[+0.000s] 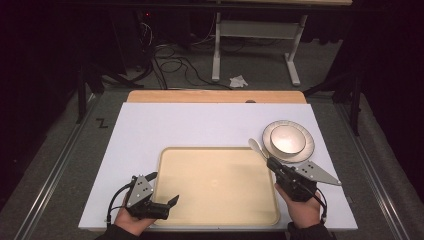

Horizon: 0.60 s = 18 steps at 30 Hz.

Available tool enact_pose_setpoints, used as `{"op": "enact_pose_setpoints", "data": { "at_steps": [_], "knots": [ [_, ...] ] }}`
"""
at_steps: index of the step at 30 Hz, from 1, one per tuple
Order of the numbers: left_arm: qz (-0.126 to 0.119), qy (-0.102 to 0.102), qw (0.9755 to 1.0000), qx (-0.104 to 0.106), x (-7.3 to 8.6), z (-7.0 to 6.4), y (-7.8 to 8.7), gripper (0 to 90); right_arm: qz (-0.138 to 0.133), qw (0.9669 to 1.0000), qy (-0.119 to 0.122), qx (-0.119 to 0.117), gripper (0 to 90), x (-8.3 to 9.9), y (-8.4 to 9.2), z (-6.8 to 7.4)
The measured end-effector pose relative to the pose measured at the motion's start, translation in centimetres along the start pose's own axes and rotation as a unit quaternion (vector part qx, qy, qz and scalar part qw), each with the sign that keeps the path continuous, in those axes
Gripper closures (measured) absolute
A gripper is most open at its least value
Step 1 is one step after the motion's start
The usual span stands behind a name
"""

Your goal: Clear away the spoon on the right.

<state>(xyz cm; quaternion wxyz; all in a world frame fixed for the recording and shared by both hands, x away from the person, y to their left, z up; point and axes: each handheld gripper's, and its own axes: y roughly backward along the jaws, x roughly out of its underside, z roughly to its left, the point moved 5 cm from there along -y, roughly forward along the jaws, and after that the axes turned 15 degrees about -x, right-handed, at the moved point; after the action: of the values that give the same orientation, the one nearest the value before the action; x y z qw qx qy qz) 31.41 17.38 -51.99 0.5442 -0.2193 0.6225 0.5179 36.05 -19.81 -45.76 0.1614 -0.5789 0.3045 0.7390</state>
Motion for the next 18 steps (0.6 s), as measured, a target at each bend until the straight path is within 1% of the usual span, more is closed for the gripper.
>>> {"op": "enact_pose_setpoints", "data": {
  "at_steps": [4, 7, 9, 12, 16, 18],
  "knots": [
    [-0.003, 0.002, 1.0, 0.0, -0.1, 0.1, 0.1, 0.2, 0.008, 0.9999, -0.004, -0.008, 87.0, 0.6, 0.0, 0.5],
    [-0.003, 0.003, 1.0, -0.001, -0.1, 0.1, 0.1, 0.2, 0.019, 0.9996, -0.01, -0.016, 87.0, 1.3, -0.5, 0.8],
    [-0.002, 0.001, 1.0, 0.001, -0.1, 0.0, 0.0, 0.2, 0.031, 0.9993, -0.005, -0.02, 87.1, 1.7, -1.1, 1.2],
    [0.001, -0.003, 1.0, 0.003, 0.0, -0.2, -0.1, 0.2, 0.048, 0.9985, 0.009, -0.024, 87.0, 2.3, -2.0, 1.6],
    [0.001, 0.0, 1.0, 0.002, 0.0, -0.1, -0.1, 0.2, 0.062, 0.9977, 0.011, -0.024, 87.0, 2.8, -2.8, 1.7],
    [0.0, 0.0, 1.0, 0.003, 0.0, -0.1, -0.1, 0.2, 0.064, 0.9977, 0.009, -0.021, 87.0, 3.0, -2.9, 1.4]
  ]
}}
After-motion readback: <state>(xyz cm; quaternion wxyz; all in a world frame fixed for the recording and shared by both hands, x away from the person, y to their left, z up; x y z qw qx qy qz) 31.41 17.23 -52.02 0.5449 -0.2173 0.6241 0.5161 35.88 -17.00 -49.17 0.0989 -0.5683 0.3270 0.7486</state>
